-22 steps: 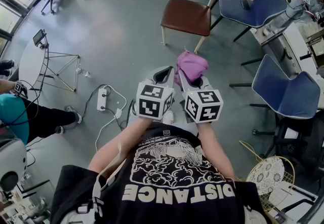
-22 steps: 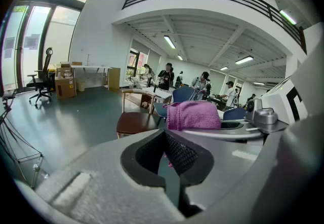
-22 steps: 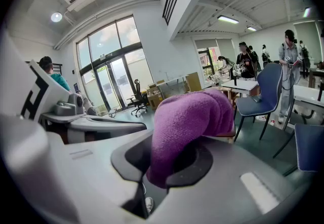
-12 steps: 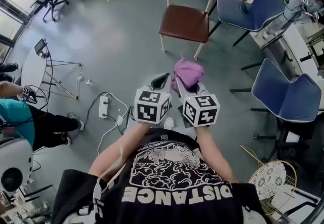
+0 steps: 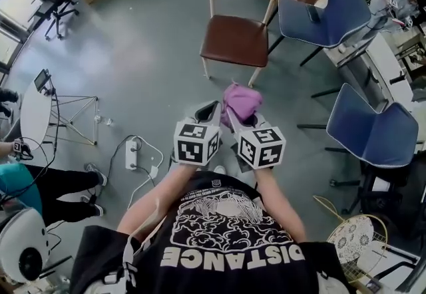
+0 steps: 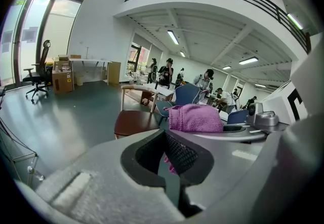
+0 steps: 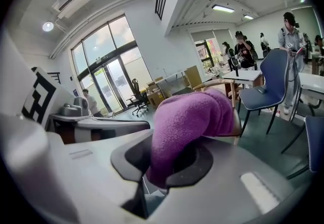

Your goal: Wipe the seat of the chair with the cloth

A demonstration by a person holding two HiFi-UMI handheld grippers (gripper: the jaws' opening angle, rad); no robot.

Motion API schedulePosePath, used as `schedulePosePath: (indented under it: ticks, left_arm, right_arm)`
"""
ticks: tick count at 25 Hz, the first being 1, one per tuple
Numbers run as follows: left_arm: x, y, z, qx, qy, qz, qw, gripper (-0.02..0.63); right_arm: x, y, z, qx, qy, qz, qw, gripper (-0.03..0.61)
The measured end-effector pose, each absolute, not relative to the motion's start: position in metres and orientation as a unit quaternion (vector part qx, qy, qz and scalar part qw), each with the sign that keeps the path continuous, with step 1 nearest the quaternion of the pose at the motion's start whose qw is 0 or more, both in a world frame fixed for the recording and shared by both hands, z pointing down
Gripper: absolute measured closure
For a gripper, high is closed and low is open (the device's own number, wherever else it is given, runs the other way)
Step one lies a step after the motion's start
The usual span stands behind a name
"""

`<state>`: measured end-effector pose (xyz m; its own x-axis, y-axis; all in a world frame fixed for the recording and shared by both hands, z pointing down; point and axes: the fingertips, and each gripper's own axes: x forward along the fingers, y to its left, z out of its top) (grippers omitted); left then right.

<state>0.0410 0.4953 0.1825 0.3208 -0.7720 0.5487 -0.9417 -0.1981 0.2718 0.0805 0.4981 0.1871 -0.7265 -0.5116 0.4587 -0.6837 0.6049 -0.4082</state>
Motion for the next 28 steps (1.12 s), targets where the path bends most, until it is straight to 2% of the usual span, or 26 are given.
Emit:
schedulePosePath:
  ticks: [7, 19, 28]
  left_arm:
    - [0.008, 0.412, 0.189, 0.773, -0.538, 0.154, 0.298, 0.621]
    - [-0.102, 0.284, 0.206, 0.776, -0.522, 0.158, 0.319, 0.621]
    - [-0.129, 0.228, 0.220, 0.778, -0.509, 0.157, 0.332, 0.621]
  right_arm:
    - [0.045, 0.427, 0.194, 0.342, -0.876, 0.296, 0.168, 0.522]
    - [-0.055, 0.305, 0.215, 0.346, -0.863, 0.314, 0.195, 0.522]
    - [-0.086, 0.248, 0.227, 0.340, -0.858, 0.324, 0.208, 0.525]
